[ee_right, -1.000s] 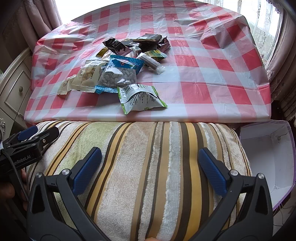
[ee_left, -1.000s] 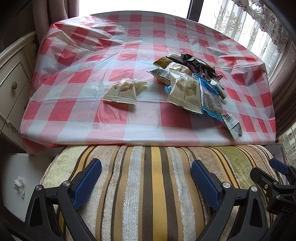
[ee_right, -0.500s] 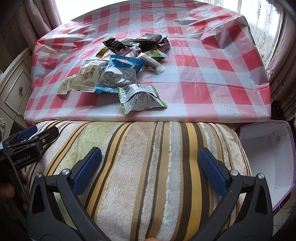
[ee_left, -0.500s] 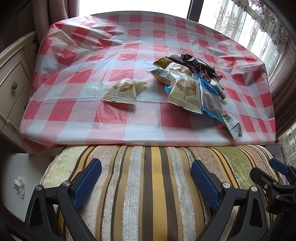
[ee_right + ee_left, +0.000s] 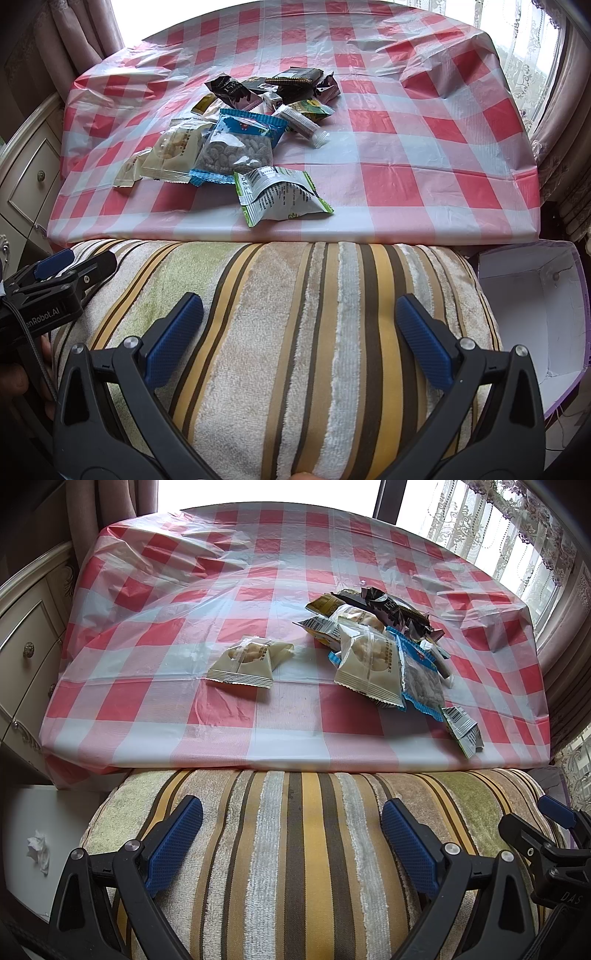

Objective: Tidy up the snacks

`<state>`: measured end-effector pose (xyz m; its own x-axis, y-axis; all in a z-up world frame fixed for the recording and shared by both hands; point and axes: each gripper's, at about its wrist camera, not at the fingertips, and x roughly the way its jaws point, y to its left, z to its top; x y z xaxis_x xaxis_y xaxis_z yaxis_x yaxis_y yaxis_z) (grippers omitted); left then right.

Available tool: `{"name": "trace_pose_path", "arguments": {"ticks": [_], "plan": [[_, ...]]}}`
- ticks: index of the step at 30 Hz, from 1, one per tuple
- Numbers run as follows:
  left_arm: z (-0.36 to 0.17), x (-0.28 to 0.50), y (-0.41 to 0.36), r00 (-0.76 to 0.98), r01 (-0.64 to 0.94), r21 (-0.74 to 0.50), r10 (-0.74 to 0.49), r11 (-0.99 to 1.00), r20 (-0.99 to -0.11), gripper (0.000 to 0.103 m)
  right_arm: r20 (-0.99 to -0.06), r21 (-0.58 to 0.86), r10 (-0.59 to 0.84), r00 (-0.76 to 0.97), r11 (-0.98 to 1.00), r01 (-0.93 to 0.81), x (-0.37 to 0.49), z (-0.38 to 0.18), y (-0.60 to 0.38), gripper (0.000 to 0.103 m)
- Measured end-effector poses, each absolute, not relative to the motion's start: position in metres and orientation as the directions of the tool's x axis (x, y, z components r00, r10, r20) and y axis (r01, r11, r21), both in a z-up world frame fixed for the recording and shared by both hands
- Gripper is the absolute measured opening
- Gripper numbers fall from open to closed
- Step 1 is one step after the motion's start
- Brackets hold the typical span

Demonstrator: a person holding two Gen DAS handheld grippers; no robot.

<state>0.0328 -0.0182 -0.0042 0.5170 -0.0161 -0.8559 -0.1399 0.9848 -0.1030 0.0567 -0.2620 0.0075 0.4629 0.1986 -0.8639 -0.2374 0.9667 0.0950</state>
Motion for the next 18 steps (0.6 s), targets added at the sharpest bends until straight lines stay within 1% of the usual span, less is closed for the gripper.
{"name": "trace_pose_path", "arguments": {"ticks": [8,12,18], "plan": [[-0.002,0.033,-0.014,0.51,-0.141,-0.131,-0.042,0.981,-0.859,0.099,-0.868,0.088,0.2,0.454,0.963,-0.255,0.059,0.009,-0.26,0.103],[0.0,0.033,-0.017,0.521,-0.136,-0.116,-0.028,0.984,-0.853,0.098,-0.866,0.106,0.229,0.444,0.953,-0.284,0.067,0.01,-0.258,0.103],[0.016,0.038,-0.008,0.574,-0.151,-0.121,-0.013,0.981,-0.819,0.097,-0.868,0.14,0.27,0.416,0.938,-0.318,0.088,0.007,-0.252,0.103]]}}
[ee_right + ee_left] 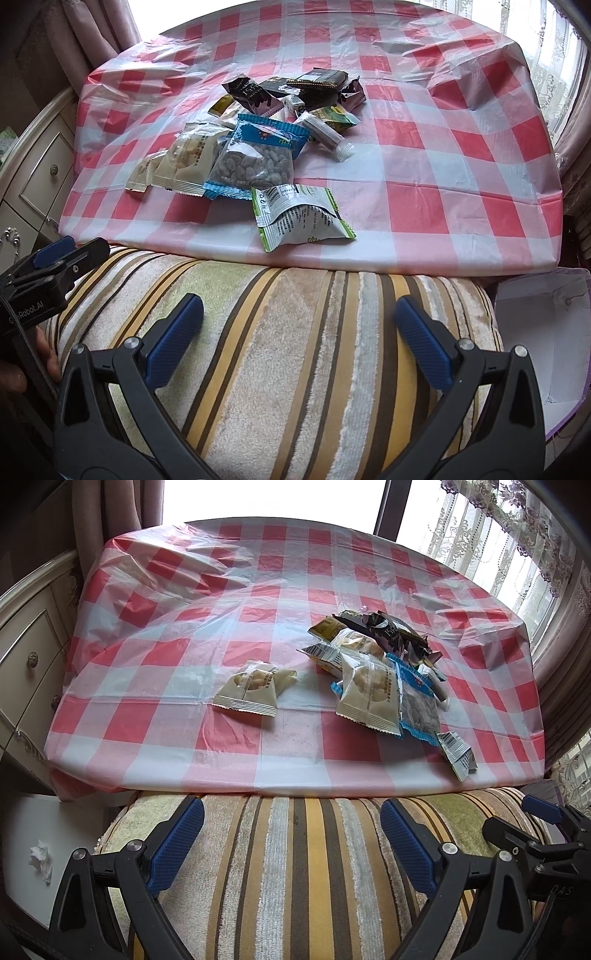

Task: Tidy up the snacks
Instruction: 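Grasp the cream cookie packet with the left tool while the right tool grasps the green-white packet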

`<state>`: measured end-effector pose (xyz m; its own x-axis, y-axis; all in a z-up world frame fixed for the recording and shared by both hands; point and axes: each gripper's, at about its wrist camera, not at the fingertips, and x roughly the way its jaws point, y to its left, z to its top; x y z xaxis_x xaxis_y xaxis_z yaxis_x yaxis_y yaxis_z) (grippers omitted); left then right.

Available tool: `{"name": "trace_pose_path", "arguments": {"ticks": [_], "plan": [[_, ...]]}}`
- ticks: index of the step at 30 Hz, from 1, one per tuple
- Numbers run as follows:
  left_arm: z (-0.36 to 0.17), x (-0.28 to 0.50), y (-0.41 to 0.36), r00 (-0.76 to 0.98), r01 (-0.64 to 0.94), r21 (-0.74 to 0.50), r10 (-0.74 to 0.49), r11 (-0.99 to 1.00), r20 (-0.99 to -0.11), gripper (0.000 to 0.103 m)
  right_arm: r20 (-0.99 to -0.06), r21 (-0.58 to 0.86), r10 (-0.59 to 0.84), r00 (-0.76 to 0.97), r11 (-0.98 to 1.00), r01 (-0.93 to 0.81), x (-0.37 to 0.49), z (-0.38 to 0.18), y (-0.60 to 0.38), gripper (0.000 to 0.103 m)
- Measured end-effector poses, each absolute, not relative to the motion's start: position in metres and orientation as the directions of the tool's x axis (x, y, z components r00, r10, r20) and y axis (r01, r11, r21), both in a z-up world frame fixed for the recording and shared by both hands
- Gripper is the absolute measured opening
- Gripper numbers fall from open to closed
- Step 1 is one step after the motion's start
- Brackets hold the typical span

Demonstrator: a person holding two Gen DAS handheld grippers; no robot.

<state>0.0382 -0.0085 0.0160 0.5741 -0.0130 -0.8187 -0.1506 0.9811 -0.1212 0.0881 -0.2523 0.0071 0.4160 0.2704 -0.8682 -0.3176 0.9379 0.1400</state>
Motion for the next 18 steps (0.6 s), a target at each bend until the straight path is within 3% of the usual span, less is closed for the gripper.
{"name": "trace_pose_path", "arguments": {"ticks": [12,18], "plan": [[0.027,0.083,-0.021,0.621,-0.061,-0.136,-0.069,0.989,-0.78,0.093,-0.873,0.187,0.303,0.381,0.931,-0.313,0.137,0.0,-0.246,0.103],[0.023,0.113,-0.031,0.607,-0.049,-0.153,-0.093,0.987,-0.79,0.089,-0.878,0.179,0.299,0.375,0.929,-0.323,0.156,-0.004,-0.241,0.096]]}}
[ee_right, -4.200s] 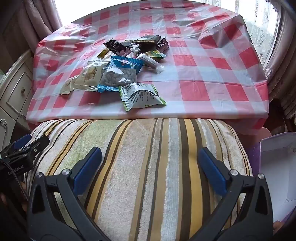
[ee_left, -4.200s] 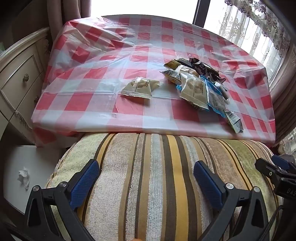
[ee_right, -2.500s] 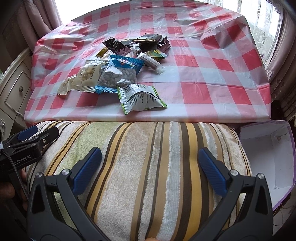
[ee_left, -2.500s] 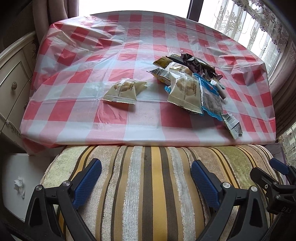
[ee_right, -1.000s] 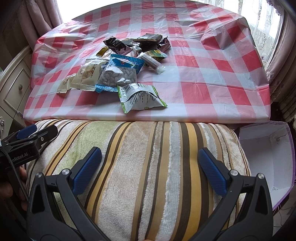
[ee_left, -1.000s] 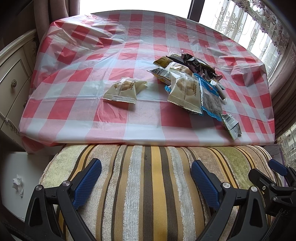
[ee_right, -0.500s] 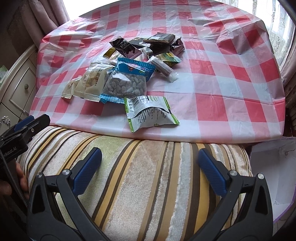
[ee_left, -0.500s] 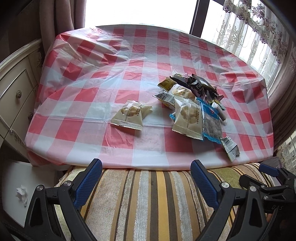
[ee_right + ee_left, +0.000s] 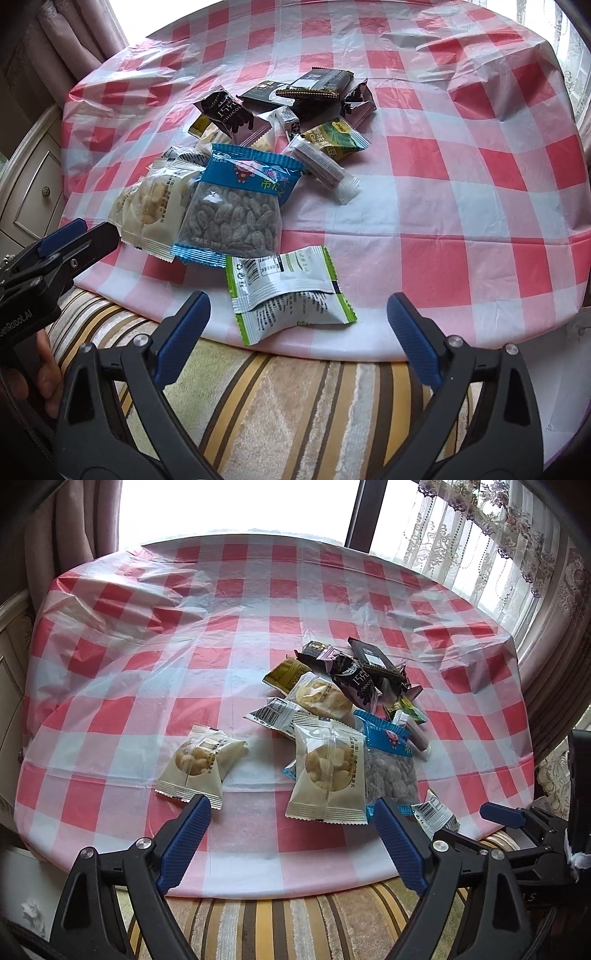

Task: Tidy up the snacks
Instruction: 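Grasp the cream cookie packet with the left tool while the right tool grasps the green-white packet, then carry both packets to the white box and open both tools to drop them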

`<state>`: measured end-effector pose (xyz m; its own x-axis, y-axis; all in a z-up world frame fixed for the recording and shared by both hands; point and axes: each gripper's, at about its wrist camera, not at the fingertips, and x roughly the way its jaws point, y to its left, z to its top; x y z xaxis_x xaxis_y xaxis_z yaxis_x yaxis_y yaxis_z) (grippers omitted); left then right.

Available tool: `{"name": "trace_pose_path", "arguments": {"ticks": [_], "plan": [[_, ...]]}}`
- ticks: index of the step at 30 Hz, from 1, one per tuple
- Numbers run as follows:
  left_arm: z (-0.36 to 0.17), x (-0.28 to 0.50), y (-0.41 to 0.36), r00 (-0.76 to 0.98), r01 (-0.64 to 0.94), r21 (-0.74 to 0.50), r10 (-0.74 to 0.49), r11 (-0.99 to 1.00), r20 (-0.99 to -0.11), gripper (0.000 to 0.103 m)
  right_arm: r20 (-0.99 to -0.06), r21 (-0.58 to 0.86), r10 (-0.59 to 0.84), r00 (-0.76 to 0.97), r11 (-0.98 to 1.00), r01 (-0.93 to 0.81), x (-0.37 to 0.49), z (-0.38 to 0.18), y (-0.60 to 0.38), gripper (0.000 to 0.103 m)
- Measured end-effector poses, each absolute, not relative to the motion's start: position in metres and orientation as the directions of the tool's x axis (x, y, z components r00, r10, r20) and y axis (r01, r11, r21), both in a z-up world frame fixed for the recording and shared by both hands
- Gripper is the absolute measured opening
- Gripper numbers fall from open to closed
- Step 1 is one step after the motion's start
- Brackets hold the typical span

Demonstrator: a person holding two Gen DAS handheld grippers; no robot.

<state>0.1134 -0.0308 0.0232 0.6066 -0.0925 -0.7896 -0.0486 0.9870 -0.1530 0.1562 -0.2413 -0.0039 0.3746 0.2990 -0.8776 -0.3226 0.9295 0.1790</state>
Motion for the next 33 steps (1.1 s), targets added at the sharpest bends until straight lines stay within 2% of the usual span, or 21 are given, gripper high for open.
{"name": "trace_pose_path", "arguments": {"ticks": [4,11,12,13,14,16,18,21,33], "plan": [[0.02,0.129,-0.038,0.597,-0.044,-0.153,-0.097,0.987,-0.796,0.086,-0.889,0.188,0.298,0.347,0.93,-0.317,0.166,-0.013,-0.241,0.086],[0.007,0.153,-0.053,0.555,-0.037,-0.137,-0.094,0.99,-0.826,0.085,-0.901,0.18,0.291,0.323,0.926,-0.331,0.172,-0.025,-0.237,0.08],[0.005,0.155,-0.054,0.549,-0.042,-0.135,-0.09,0.99,-0.831,0.08,-0.899,0.18,0.291,0.326,0.927,-0.33,0.172,-0.025,-0.237,0.079],[0.002,0.158,-0.054,0.54,-0.044,-0.136,-0.091,0.99,-0.837,0.069,-0.899,0.175,0.286,0.332,0.929,-0.327,0.172,-0.024,-0.238,0.075],[0.0,0.159,-0.054,0.533,-0.044,-0.142,-0.097,0.989,-0.841,0.064,-0.898,0.171,0.283,0.337,0.93,-0.325,0.171,-0.024,-0.238,0.072],[-0.002,0.158,-0.052,0.526,-0.059,-0.135,-0.084,0.989,-0.846,0.054,-0.896,0.165,0.28,0.344,0.93,-0.328,0.17,-0.023,-0.237,0.059],[-0.002,0.157,-0.049,0.529,-0.07,-0.144,-0.085,0.987,-0.845,0.052,-0.893,0.175,0.294,0.341,0.924,-0.34,0.169,-0.023,-0.235,0.054],[0.0,0.152,-0.049,0.539,-0.077,-0.144,-0.08,0.987,-0.839,0.049,-0.889,0.187,0.311,0.336,0.916,-0.355,0.166,-0.023,-0.236,0.041],[0.016,0.128,-0.046,0.571,-0.103,-0.159,-0.072,0.982,-0.818,0.042,-0.847,0.213,0.35,0.4,0.913,-0.348,0.146,0.001,-0.258,0.039]]}}
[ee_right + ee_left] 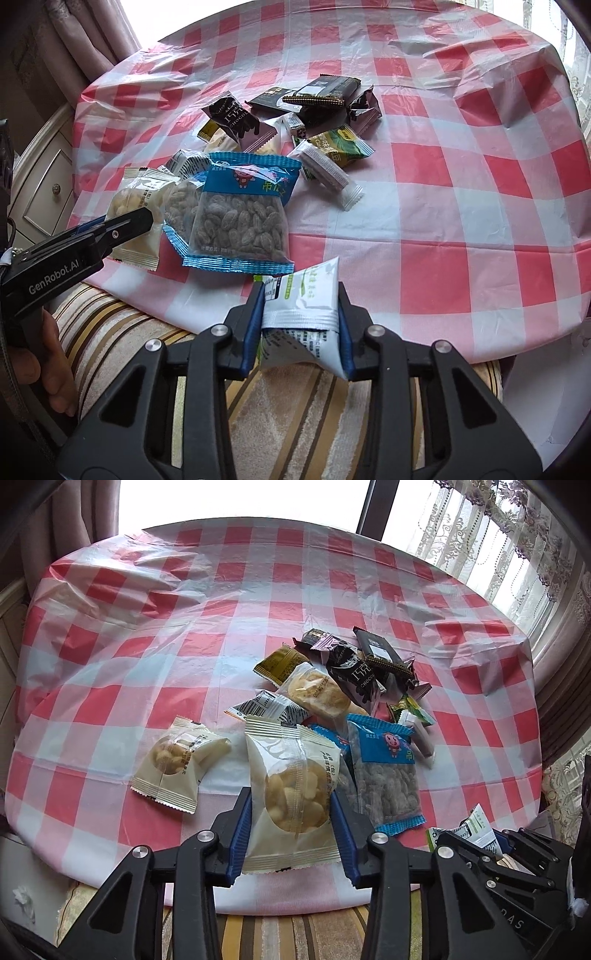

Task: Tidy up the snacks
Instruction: 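Carry both packets to the white box and open both tools to drop them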

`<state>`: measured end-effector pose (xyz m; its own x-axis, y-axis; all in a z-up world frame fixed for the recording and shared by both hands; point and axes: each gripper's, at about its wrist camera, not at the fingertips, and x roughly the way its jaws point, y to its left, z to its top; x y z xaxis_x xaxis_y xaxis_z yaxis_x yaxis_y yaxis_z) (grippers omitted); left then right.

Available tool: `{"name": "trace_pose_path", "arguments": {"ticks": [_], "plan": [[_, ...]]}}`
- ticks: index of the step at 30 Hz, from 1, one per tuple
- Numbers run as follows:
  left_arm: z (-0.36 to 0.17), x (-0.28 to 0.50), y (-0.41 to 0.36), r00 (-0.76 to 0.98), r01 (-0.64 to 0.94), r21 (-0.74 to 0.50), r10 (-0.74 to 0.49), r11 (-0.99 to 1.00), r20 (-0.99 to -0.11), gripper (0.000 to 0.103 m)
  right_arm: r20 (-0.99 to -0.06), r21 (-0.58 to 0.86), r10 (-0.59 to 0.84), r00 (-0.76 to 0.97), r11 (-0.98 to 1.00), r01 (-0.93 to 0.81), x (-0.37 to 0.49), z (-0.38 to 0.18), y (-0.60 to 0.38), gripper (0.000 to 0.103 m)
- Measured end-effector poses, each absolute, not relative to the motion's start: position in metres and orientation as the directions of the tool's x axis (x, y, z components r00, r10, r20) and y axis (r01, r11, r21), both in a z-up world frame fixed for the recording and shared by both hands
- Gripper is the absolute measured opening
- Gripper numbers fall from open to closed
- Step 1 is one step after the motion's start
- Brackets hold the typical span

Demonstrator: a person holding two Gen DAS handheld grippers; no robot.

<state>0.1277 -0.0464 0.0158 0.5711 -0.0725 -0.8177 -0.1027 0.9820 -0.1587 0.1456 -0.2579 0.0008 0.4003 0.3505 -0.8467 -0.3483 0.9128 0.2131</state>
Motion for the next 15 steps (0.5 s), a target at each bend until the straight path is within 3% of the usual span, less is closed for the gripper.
{"name": "trace_pose_path", "arguments": {"ticks": [15], "plan": [[0.04,0.107,-0.11,0.578,0.053,-0.191,-0.187,0.98,-0.794,0.041,-0.811,0.253,0.331,0.483,0.942,-0.221,0.118,0.024,-0.335,0.039]]}}
